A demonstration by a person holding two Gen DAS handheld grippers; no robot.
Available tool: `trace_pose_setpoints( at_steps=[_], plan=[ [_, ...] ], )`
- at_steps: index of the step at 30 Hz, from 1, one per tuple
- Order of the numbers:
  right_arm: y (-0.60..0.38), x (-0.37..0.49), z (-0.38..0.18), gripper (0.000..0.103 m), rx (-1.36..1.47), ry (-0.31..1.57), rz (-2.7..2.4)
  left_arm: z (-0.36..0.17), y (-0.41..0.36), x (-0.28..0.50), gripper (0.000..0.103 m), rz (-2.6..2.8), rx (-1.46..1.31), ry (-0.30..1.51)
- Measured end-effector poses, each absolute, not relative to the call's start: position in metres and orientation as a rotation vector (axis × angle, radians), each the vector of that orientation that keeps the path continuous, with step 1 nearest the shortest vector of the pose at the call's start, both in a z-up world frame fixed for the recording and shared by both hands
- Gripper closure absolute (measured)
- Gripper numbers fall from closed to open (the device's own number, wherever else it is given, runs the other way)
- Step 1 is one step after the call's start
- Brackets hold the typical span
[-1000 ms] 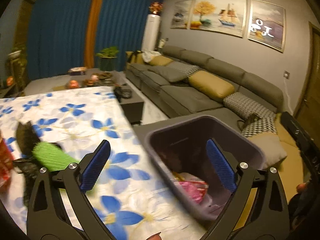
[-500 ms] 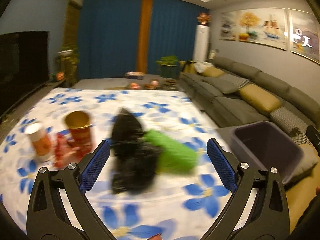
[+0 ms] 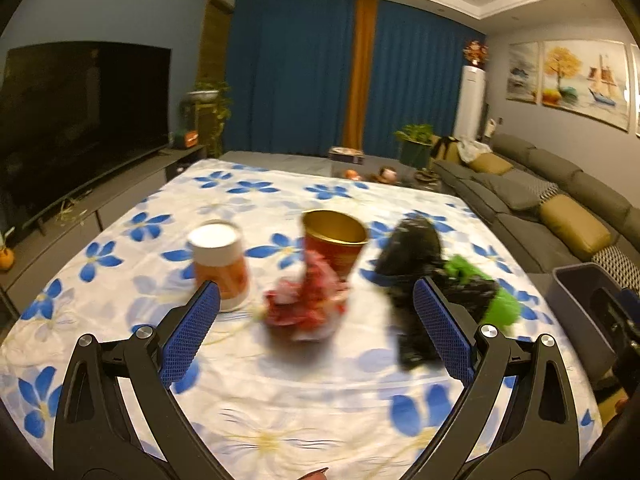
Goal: Collect trash
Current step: 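Move both tools back over the remaining trash on the table, then grasp the black plastic bag with the right tool while the left tool grasps the red wrapper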
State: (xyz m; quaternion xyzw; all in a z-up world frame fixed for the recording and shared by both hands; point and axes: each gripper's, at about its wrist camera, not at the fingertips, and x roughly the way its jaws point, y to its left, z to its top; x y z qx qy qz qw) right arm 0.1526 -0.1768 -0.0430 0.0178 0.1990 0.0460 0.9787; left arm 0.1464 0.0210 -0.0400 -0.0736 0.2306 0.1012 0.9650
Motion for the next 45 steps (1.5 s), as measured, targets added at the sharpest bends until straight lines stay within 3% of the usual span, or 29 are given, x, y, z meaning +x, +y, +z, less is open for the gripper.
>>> trace_pose_setpoints(
  at_steps=[10,20,32,36,45],
  plan=[
    [-0.129,0.181,-0.066,0.031,0.000,0.482,0.134,-0.042,0.077,0.134,0.008,0.266,-0.174,0.452],
    [-0.105,0.213,-0.086,0.043,-0.022,0.543,0.133,-0.046,0.083,0.136,0.008,0.227,-0.166,0.447],
    [-0.106,0.234,-0.100,0.078,-0.005,0.601,0.155,-0.053,0.066,0.152,0.008,0.157,-0.136,0.462],
    [-0.104,0.235,-0.102,0.097,-0.012,0.603,0.169,-0.056,0.059,0.160,0.008,0.141,-0.128,0.475],
    [-0.115,0.215,-0.085,0.099,0.005,0.527,0.181,-0.065,0.049,0.182,0.013,0.122,-0.106,0.512]
  ],
)
